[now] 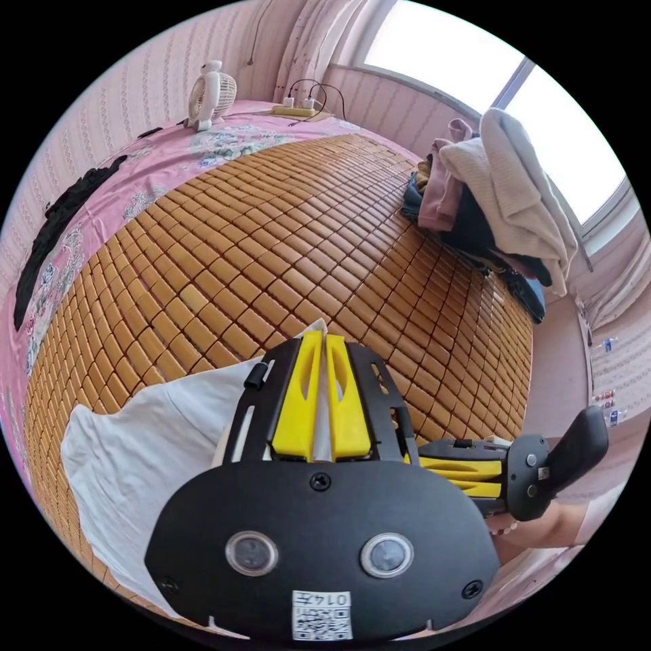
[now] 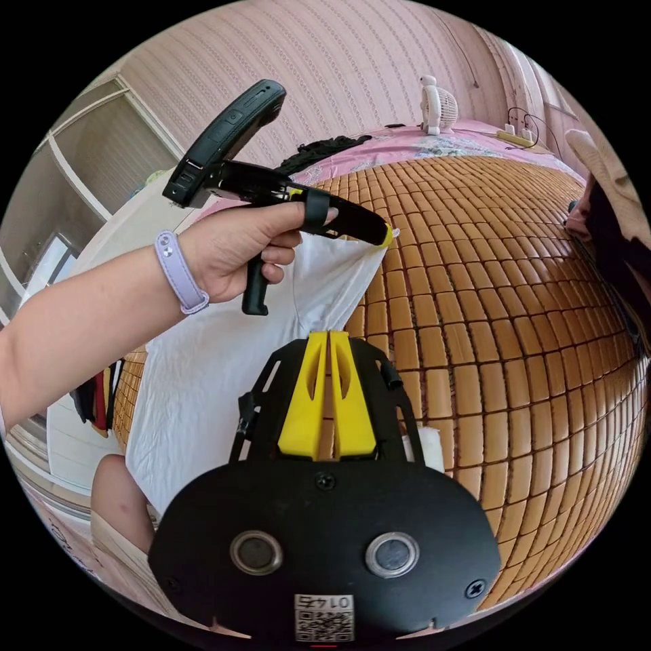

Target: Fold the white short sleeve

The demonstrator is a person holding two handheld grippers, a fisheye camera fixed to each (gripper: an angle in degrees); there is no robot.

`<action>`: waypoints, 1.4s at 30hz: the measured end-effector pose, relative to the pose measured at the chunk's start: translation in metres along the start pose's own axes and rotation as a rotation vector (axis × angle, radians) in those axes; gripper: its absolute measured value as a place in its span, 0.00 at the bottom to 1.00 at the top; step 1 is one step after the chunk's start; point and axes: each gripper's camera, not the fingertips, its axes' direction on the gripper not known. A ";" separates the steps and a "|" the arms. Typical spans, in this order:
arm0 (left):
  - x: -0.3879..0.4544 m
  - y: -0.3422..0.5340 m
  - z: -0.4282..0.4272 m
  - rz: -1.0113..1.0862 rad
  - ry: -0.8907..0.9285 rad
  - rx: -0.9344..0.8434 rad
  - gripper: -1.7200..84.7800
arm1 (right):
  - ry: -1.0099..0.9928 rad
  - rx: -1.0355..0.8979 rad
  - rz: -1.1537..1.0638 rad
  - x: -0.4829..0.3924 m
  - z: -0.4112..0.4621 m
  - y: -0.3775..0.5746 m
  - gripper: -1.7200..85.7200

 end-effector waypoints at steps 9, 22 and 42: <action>-0.005 0.041 -0.039 0.027 0.004 0.023 0.10 | 0.076 -0.009 -0.042 -0.015 -0.010 0.012 0.02; -0.015 0.449 -0.235 -0.178 -0.378 0.038 0.10 | -0.012 -0.192 -0.320 -0.121 -0.043 0.109 0.04; -0.121 0.647 -0.245 -0.551 -0.417 0.155 0.10 | -0.169 -0.354 -0.875 -0.458 0.148 -0.027 0.10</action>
